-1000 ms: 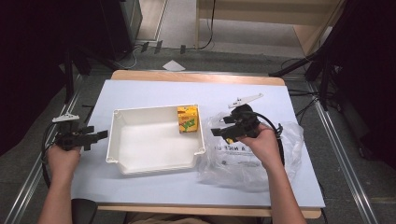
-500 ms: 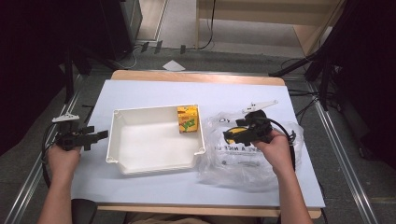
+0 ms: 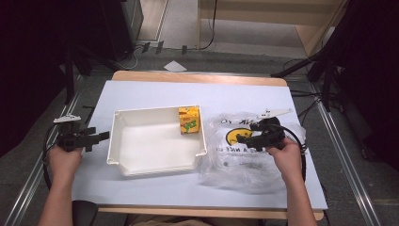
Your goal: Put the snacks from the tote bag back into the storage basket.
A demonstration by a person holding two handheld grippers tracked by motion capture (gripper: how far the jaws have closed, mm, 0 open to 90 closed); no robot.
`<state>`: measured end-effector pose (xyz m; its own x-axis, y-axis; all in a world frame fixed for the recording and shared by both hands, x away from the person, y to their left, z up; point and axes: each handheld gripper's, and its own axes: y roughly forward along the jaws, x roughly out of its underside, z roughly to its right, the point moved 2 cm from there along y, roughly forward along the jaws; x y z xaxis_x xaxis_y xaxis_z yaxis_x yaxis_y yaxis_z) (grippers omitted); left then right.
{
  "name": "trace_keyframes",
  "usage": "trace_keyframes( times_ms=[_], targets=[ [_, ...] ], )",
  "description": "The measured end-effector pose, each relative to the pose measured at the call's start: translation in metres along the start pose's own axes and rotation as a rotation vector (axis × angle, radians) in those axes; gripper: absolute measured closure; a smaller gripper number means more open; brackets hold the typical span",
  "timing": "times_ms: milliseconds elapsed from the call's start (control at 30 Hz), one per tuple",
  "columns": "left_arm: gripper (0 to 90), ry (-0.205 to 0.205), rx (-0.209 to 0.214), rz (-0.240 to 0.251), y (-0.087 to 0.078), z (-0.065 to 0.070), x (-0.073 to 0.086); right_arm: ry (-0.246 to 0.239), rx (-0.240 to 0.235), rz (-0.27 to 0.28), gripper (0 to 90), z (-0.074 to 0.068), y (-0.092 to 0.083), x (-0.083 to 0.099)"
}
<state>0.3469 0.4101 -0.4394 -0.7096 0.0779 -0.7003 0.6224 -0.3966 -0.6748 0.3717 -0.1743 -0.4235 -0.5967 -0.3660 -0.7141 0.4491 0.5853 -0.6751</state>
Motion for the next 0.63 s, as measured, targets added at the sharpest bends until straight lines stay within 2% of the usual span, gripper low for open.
trace_keyframes(
  times_ms=[167,633],
  targets=[
    [25.4,0.004,-0.004,-0.004,0.0012,0.0004,0.0001,0.020,0.021,0.010,22.5,0.0055,-0.0031,0.0036],
    [25.3,0.002,-0.011,-0.014,0.0029,0.0009,0.0002,0.018,0.017,0.007,22.5,0.0058,-0.0017,0.0039]
  ],
)
